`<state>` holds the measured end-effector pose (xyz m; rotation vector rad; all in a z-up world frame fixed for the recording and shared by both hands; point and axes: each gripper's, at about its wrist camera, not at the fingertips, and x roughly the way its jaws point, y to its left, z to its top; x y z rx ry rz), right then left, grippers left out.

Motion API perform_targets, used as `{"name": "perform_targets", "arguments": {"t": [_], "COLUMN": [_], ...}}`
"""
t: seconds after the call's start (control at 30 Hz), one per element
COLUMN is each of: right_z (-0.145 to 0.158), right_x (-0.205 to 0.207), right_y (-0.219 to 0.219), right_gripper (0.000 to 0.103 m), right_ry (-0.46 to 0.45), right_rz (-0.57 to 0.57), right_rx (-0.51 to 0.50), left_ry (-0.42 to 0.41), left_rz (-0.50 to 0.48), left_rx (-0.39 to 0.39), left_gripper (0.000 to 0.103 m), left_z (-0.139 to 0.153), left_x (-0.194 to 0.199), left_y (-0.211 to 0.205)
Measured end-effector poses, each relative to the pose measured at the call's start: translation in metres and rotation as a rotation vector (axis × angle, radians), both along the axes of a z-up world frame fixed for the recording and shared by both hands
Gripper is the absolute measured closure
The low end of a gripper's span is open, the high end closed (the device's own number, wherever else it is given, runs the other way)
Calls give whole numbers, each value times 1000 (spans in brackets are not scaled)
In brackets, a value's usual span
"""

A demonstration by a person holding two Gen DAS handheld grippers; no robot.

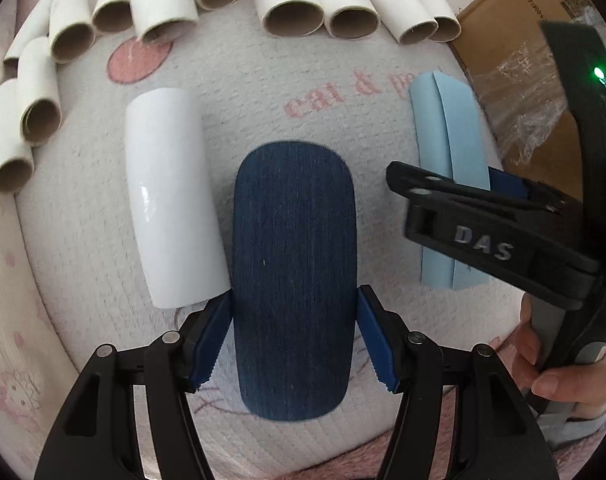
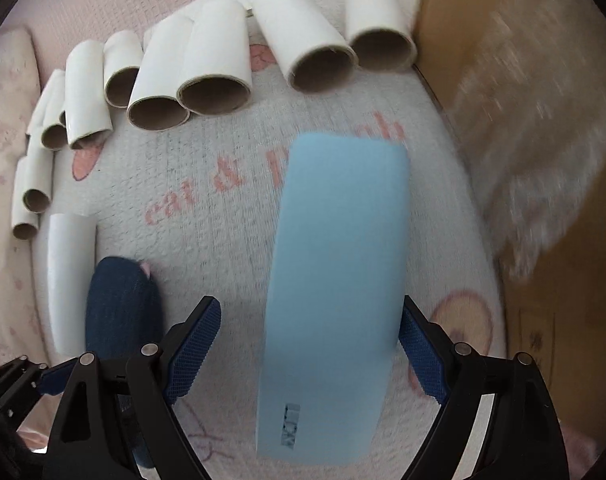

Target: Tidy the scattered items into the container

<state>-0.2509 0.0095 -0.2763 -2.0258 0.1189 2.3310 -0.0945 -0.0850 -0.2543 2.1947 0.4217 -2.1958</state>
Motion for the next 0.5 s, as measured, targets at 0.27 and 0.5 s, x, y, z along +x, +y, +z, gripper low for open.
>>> {"name": "perform_targets", "arguments": {"t": [0.27,0.5], "right_z": [-6,-6], "right_x": [-5,-4], "right_y": [-4,-7], "right_gripper": [15,34], "right_ry": [0,2], "right_rz": [28,29], "right_rx": [10,51], "left_ry": [-14,-17], "left_rz": [18,-6], "left_rx": [-7,-78], "left_gripper": [36,36], "left_z": [-3,-5], "left_x": [-12,-15], "left_y": [1,13]}}
